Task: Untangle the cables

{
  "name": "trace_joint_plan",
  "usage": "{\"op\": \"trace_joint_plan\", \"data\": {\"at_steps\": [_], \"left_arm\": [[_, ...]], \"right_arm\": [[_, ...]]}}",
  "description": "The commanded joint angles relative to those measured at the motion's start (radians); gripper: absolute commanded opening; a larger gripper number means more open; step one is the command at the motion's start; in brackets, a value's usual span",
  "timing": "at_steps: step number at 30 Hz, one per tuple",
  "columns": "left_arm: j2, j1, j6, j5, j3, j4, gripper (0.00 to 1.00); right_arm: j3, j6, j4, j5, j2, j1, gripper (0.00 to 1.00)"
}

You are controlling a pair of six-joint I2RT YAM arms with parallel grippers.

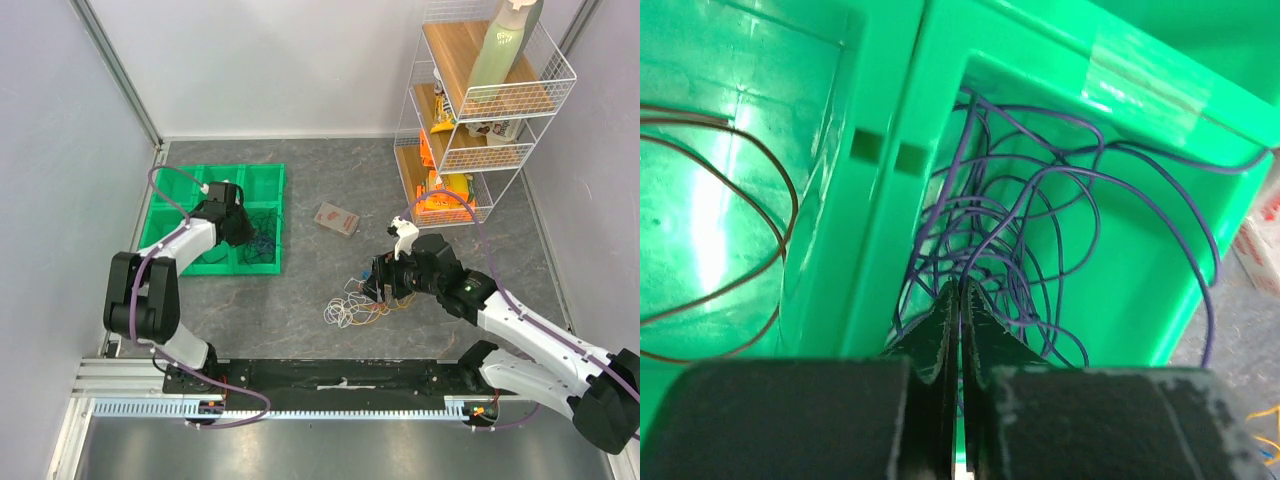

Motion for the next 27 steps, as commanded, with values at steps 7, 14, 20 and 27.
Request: {"op": "trace_joint_plan", "data": {"at_steps": [7, 14, 20, 27], "left_arm": [[0.018, 0.001, 0.045, 0.043, 0.115, -0.093, 0.3], [-0.179, 0.001, 0.091, 0.059, 0.103, -0.156, 0.61], [-0.346, 0.001, 0.163, 0.115, 0.081, -0.192, 0.69], [-0.329, -0.001, 0.208, 0.172, 0.077, -0.178, 0.74]], "right_arm": [[0.047, -0.017, 0.009, 0.056, 0.001, 0.002, 0.85], [0.024, -0.03, 0.011, 0.091, 0.007, 0.002, 0.85], [0.015, -0.037, 0.009, 0.196, 0.003, 0.002, 0.85], [-0.045, 0.013, 0.061, 0.211, 0.003, 0.002, 0.84]]}}
